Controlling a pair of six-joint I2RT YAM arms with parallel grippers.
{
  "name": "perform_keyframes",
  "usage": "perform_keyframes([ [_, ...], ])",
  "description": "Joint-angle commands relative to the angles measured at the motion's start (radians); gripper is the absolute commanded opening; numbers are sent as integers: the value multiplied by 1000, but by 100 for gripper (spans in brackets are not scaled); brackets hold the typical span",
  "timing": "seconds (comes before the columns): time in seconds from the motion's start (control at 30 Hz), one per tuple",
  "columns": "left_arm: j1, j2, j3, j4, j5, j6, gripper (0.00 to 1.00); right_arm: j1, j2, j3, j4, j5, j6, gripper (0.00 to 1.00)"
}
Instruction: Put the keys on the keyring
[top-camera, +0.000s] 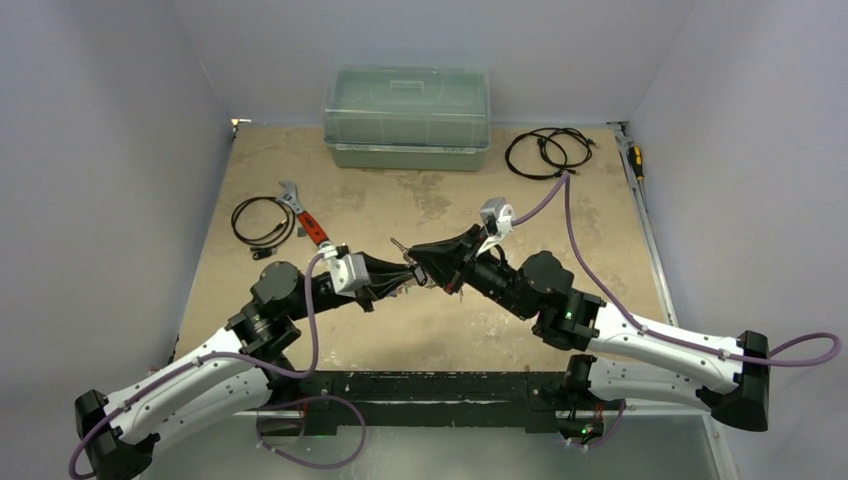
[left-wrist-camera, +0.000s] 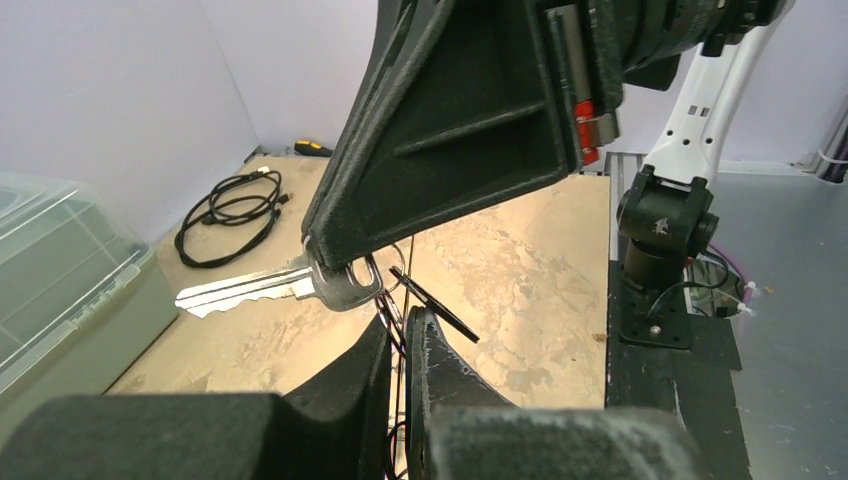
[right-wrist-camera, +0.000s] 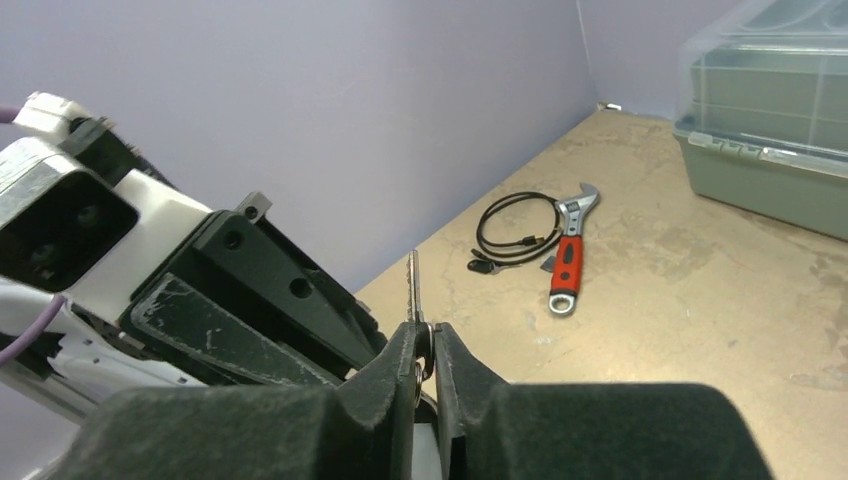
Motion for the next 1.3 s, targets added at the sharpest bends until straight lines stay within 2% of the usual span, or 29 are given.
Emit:
perform_keyframes([
  [0.0, -3, -54, 5, 34, 56, -11, 0, -2, -4, 53, -25, 89, 18, 17],
  [0.1, -3, -73, 6, 19, 56, -11, 0, -2, 4, 55, -51, 127, 30, 32],
  [0.23, -3, -87, 8, 0, 53, -11, 0, -5, 16, 75, -108, 174, 37, 59],
  [0.33, -3, -85, 21, -38, 35, -12, 0, -12, 3, 87, -139, 181, -1, 64],
  [0.43, -3, -69, 55, -120, -19, 2, 0, -11, -36, 86, -127, 57, -108, 65],
  [0.57, -3, -48, 96, -214, -103, 23, 0, -11, -67, 114, -195, -89, -207, 68],
  [0.8, -3, -20, 92, -211, -223, -9, 0, -11, -98, 71, -311, -246, -275, 69],
  [1.13, -3, -46, 85, -215, -230, -8, 0, -10, -22, 1, -286, -226, -231, 56],
  [1.27, -2, -64, 77, -213, -220, -12, 0, -9, 5, -2, -266, -201, -231, 47],
])
